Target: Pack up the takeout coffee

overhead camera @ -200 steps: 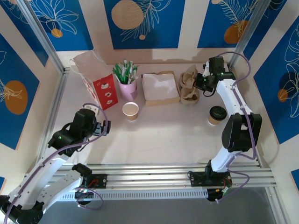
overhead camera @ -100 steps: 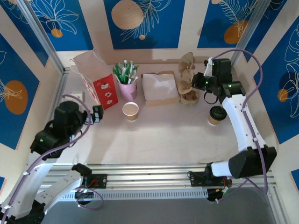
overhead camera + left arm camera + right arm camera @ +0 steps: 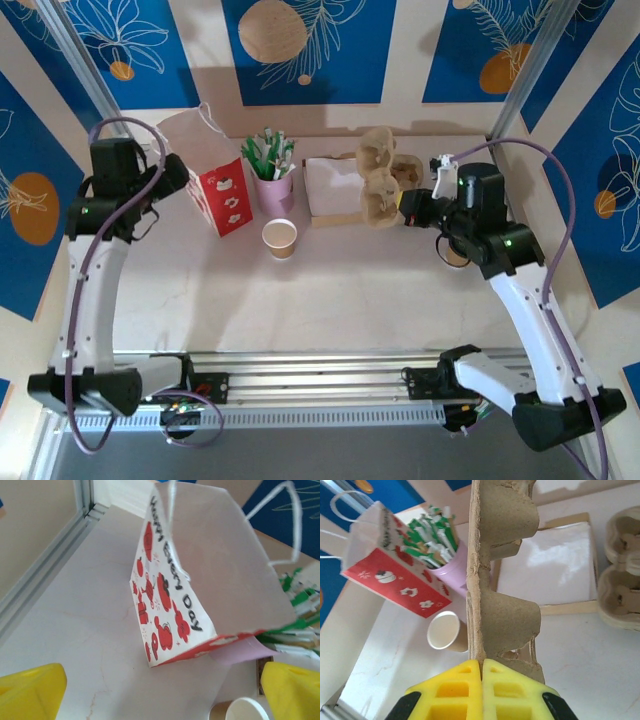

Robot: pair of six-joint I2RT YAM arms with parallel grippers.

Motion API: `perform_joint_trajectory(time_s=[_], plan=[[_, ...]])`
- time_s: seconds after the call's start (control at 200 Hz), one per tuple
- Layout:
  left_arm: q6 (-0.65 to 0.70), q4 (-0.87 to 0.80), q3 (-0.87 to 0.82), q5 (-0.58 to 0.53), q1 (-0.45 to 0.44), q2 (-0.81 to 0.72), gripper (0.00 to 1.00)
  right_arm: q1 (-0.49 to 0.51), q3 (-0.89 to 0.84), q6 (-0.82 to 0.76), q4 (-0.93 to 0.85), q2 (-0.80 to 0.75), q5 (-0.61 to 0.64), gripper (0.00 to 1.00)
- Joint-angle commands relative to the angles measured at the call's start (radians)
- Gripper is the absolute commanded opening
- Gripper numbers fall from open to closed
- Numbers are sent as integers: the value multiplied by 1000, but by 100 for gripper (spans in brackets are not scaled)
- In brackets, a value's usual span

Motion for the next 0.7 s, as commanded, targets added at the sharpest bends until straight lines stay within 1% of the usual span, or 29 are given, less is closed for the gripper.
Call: perform_joint_trajectory(time_s=[0.0,0.125,0.325,0.38,0.555,0.695], plan=[[-75,6,66,95,62,49,99,30,-16,-20,-14,-45,-28,0],[-110,44,109,116,86,134,97,57,-30,-23,-15,-79,-34,0],[-138,87,212,165,88,262,95,104,-47,-31,-9,-111,-47,0],[-145,84,233,164,88,287,95,119,-50,-31,-4,-122,-49,0],[-142,88,229,151,88,349,93,149,-47,-33,-3,-149,-43,0],[-157,112,216,167,88,396,86,163,-29,-35,-12,-152,-52,0]])
